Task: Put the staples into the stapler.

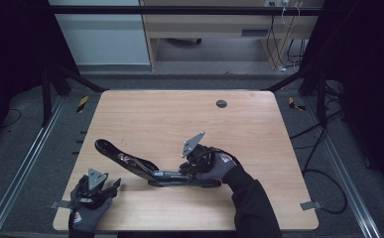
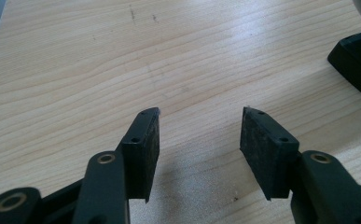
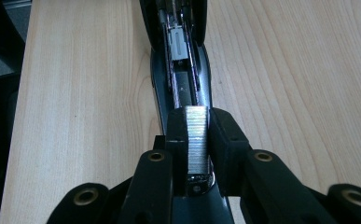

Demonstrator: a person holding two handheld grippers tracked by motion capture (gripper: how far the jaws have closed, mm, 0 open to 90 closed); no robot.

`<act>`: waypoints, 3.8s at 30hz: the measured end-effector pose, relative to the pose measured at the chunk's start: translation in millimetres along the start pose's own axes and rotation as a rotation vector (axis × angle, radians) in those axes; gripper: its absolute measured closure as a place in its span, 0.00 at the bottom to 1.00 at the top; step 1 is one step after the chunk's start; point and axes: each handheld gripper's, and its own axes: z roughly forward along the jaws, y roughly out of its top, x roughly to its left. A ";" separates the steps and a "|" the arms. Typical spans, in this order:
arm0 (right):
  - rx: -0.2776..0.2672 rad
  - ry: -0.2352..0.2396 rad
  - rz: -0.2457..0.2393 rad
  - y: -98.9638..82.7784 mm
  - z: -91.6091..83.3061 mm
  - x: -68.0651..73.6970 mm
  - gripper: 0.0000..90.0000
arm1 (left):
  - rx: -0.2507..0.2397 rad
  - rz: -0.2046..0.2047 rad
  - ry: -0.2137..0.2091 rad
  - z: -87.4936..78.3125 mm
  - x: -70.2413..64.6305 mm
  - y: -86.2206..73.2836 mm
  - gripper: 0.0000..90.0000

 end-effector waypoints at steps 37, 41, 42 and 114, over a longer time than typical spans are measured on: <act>0.024 0.012 -0.021 -2.2 5.1 -2.0 0.87 | 0.001 -0.002 0.003 0.4 0.1 0.0 0.53; 0.027 0.012 -0.021 -1.8 5.1 -2.2 0.87 | 0.001 0.000 0.003 0.5 0.2 0.0 0.53; 0.025 0.013 -0.021 -1.9 5.2 -2.4 0.87 | 0.001 0.000 0.003 0.5 0.2 0.0 0.53; -0.008 0.051 -0.045 -7.1 4.4 -6.5 0.87 | 0.003 0.002 0.005 0.7 -0.1 -0.2 0.53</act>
